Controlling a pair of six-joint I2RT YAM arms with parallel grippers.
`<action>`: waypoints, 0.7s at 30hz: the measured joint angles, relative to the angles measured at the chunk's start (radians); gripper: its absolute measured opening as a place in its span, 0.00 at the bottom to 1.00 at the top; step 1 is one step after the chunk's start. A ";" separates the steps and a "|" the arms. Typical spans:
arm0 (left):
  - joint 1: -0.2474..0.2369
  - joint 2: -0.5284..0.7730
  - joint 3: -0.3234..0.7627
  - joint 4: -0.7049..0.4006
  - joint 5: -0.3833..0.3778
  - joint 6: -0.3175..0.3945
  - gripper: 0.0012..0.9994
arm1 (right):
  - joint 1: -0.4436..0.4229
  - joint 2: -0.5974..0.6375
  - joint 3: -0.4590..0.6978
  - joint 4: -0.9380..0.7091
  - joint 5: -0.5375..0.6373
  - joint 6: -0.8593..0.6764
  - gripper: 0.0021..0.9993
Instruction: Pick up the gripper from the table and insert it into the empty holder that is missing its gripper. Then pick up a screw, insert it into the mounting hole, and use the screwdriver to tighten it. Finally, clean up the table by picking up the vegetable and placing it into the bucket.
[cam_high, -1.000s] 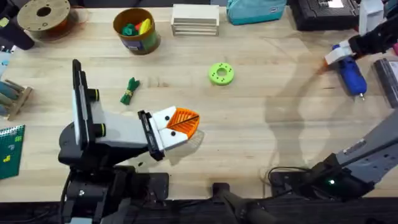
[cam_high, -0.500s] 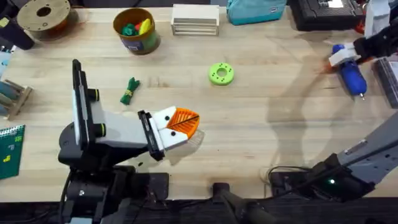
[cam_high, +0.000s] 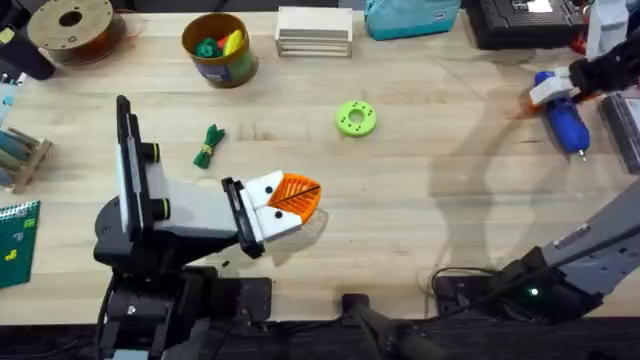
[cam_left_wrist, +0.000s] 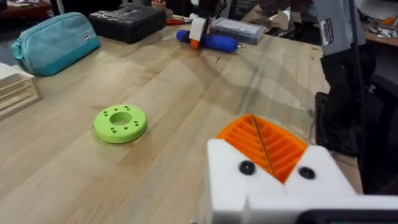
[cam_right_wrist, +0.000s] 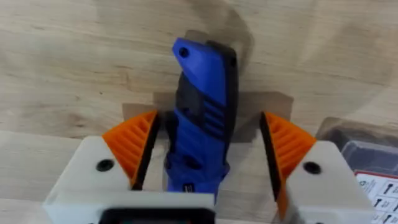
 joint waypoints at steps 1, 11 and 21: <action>0.000 0.000 0.000 0.000 0.000 0.000 0.00 | 0.000 0.000 0.000 0.001 0.000 0.000 0.93; 0.000 0.000 0.000 0.000 0.000 0.000 0.00 | 0.000 0.006 0.003 0.021 0.004 0.004 0.06; 0.000 0.000 0.000 0.000 0.000 0.000 0.00 | -0.001 0.013 0.014 0.002 0.004 0.007 0.02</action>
